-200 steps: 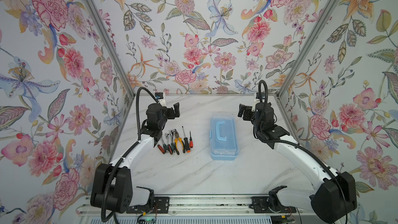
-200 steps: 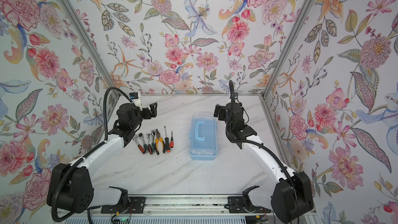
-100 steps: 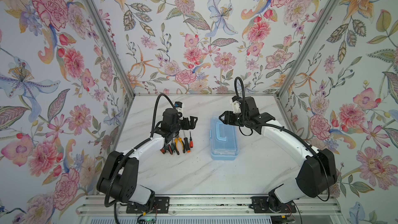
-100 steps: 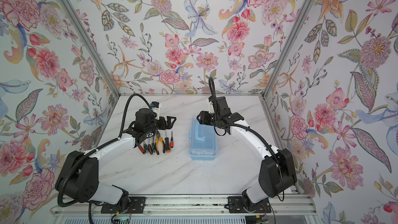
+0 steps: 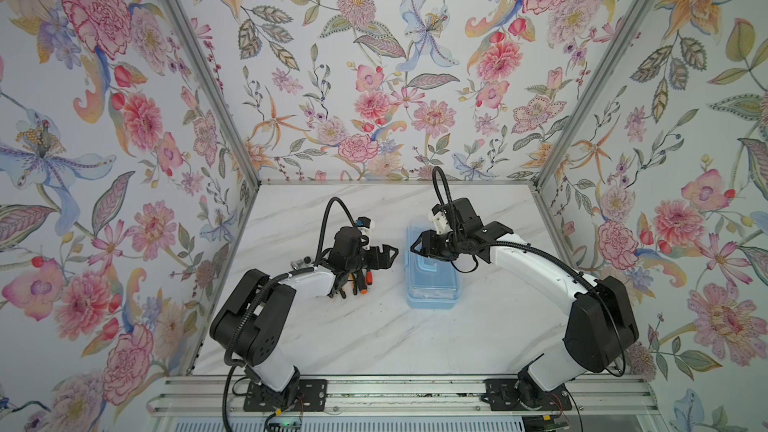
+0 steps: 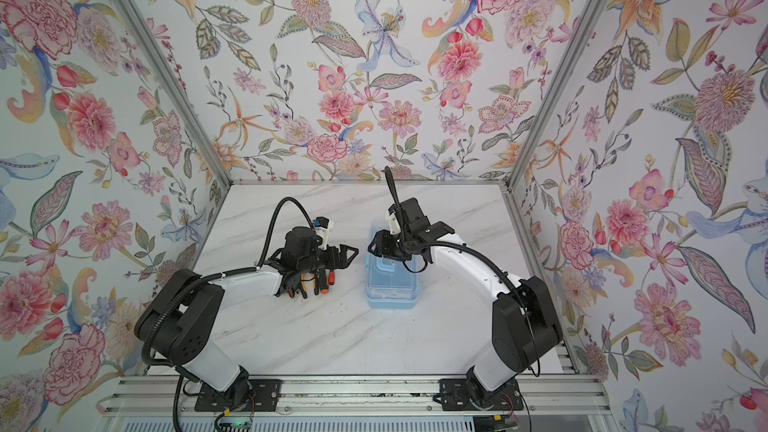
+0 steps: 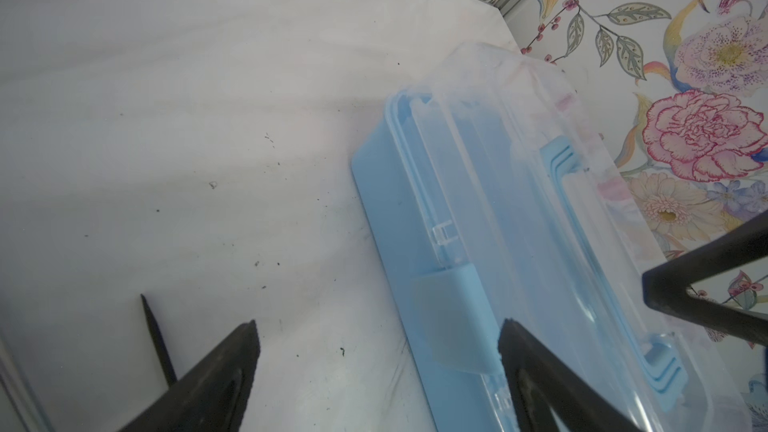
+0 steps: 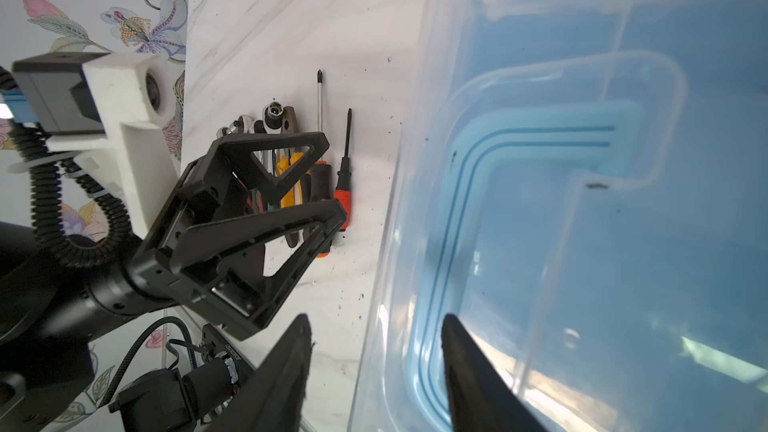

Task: Pack the tool kit
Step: 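Move the left gripper to the box latch while the right reaches the lid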

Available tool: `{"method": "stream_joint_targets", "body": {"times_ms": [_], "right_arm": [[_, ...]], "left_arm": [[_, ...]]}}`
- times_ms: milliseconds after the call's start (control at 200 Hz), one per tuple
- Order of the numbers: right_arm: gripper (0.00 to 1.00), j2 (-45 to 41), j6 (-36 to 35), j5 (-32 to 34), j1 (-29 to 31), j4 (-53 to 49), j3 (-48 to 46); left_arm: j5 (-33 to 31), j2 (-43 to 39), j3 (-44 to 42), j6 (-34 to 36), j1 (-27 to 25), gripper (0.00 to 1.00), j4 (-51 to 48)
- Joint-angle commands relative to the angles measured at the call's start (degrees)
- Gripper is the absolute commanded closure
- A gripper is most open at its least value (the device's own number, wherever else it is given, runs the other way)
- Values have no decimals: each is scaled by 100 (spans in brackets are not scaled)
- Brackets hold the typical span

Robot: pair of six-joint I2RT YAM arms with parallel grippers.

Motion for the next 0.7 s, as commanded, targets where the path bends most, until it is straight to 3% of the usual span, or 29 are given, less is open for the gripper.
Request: {"method": "stream_joint_targets", "body": {"times_ms": [0,500,696], "right_arm": [[50,17,227,173,23,-291,-47],[49,586,109,233,84,-389,133],[46,732,51,-594,67,309,-251]], "left_arm": [[-60,108,106,-68,-220,6,199],[76,471,12,-152,-347,7,924],[241,703,9,-254,-386,7,1263]]}}
